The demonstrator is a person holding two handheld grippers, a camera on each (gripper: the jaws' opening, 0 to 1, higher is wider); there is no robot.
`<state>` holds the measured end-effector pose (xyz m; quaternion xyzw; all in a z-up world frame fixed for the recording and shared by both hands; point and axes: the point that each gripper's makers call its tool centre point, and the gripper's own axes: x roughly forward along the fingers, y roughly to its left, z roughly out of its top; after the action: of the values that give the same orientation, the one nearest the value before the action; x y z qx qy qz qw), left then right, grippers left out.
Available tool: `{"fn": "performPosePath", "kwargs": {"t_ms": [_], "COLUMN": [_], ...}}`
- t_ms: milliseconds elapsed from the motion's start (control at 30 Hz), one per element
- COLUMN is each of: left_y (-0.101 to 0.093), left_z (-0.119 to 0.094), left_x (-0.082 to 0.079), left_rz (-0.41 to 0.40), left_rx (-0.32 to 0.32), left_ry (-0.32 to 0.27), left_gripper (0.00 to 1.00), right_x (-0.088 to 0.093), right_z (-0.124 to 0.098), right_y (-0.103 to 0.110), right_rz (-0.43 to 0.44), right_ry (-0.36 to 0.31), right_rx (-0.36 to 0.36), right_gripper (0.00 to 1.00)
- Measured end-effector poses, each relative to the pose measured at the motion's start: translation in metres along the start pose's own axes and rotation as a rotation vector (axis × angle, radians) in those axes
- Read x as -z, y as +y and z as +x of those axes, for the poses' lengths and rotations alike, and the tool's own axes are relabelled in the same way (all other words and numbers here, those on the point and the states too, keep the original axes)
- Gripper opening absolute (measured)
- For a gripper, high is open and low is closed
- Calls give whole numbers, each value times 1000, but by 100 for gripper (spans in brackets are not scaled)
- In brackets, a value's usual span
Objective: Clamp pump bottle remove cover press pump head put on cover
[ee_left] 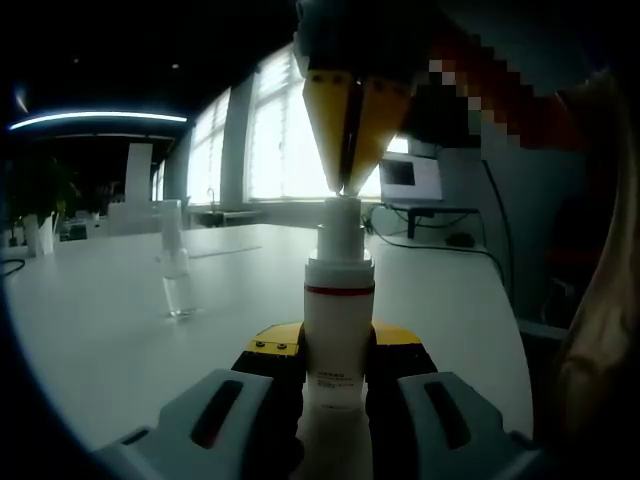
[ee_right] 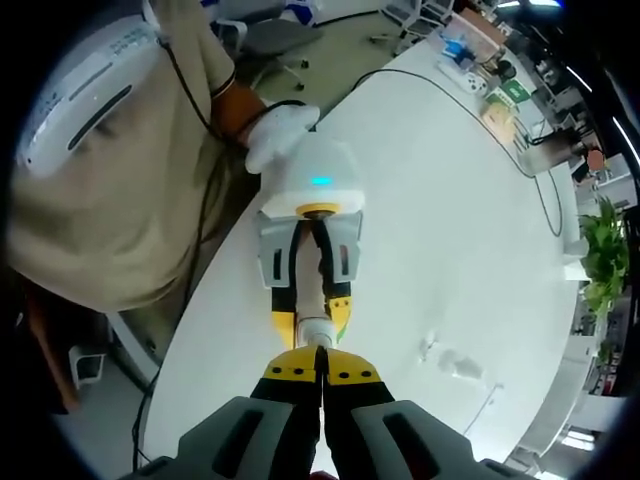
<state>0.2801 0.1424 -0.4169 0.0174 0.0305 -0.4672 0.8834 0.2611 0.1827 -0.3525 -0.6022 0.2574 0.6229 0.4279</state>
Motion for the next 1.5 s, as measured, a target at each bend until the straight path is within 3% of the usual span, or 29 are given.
{"fn": "performPosePath", "kwargs": {"t_ms": [400,600,900,1500], "left_y": [1,1,0,1], "left_z": [0,0,0,0], "left_x": [0,0,0,0], "left_rz": [0,0,0,-3], "left_rx": [1,0,-1,1], "left_ry": [0,0,0,0], "left_gripper": [14,14,14,14], "right_x": [0,2,0,0], "right_z": [5,5,6,-1], "right_y": [1,0,2,0], "right_rz": [9,49,22,26], "right_ry": [16,-16,6,-25], "right_rx": [-19,-27,-25,6], "right_gripper": [0,0,0,0]}}
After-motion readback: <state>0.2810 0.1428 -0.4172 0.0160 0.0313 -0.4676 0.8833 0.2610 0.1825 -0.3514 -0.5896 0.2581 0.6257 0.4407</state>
